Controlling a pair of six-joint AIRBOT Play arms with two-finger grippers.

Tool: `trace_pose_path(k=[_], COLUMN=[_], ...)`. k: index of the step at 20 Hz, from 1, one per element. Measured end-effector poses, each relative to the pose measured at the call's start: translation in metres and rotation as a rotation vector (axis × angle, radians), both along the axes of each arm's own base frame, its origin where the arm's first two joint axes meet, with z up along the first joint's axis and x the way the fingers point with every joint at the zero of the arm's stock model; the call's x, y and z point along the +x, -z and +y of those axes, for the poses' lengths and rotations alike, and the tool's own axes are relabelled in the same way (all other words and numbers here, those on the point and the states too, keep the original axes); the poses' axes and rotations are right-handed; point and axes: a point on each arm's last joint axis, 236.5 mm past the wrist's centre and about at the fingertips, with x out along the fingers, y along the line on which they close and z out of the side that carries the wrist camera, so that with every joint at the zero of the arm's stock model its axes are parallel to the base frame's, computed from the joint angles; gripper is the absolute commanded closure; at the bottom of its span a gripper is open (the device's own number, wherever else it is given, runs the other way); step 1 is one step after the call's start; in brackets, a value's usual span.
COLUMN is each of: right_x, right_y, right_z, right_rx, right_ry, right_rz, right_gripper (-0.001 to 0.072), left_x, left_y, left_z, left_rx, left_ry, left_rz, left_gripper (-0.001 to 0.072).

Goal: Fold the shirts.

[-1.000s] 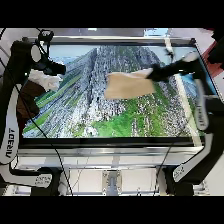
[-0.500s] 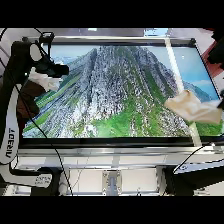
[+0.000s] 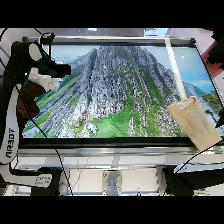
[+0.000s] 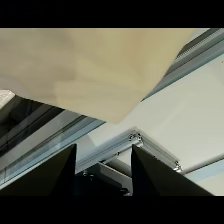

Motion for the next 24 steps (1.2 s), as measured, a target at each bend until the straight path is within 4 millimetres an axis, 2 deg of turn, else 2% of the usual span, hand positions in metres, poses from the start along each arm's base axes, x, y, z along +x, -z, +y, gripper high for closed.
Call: trace_pose_path(k=[2,4,5,6,7,8,10,14,16,18,21,24], right_x=[0.025,0.077,0.104,0.135,0.156,0.176,0.202,0.225,0.230,0.235,0.242,0.246], right_y=[-0.015,-0.033,-0.045,-0.061,-0.076,-0.091,-0.107,-0.105,-0.096,-0.086,-0.073,-0.069], right_z=[0.007,0.036,0.055,0.084,0.107,0.134,0.179,0.250,0.272,0.283,0.282,0.281], right_rx=[0.004,0.088,0.147,0.229,0.284,0.343,0.397,0.387,0.340,0.271,0.134,0.065], right_ry=[-0.011,-0.067,-0.113,-0.184,-0.244,-0.319,-0.458,-0.691,-0.789,-0.864,-0.953,-0.995], right_rz=[-0.118,-0.345,-0.467,-0.605,-0.706,-0.803,-0.906,-0.931,-0.909,-0.878,-0.824,-0.802], right_gripper=[0.0305,0.0306,0.0306,0.0306,0.0307,0.0307,0.0306,0.0306,0.0308,0.0306,0.0306,0.0306], left_x=[0.000,0.000,-0.001,-0.001,-0.001,-0.003,-0.007,-0.020,-0.025,-0.027,-0.030,-0.032], left_y=[0.000,0.000,0.000,0.000,0.000,0.000,0.002,0.008,0.010,0.010,0.011,0.010], left_z=[-0.001,-0.002,-0.004,-0.006,-0.008,-0.009,-0.011,-0.015,-0.015,-0.016,-0.018,-0.025], left_rx=[-0.003,-0.009,-0.017,-0.027,-0.033,-0.038,-0.046,-0.059,-0.061,-0.062,-0.071,-0.102], left_ry=[0.001,0.002,0.004,0.006,0.007,0.009,0.012,0.021,0.024,0.025,0.029,0.038], left_rz=[0.000,0.001,0.002,0.004,0.006,0.014,0.034,0.094,0.114,0.124,0.137,0.144], left_gripper=[0.0693,0.0693,0.0693,0.0693,0.0693,0.0693,0.0693,0.0693,0.0693,0.0693,0.0693,0.0693])
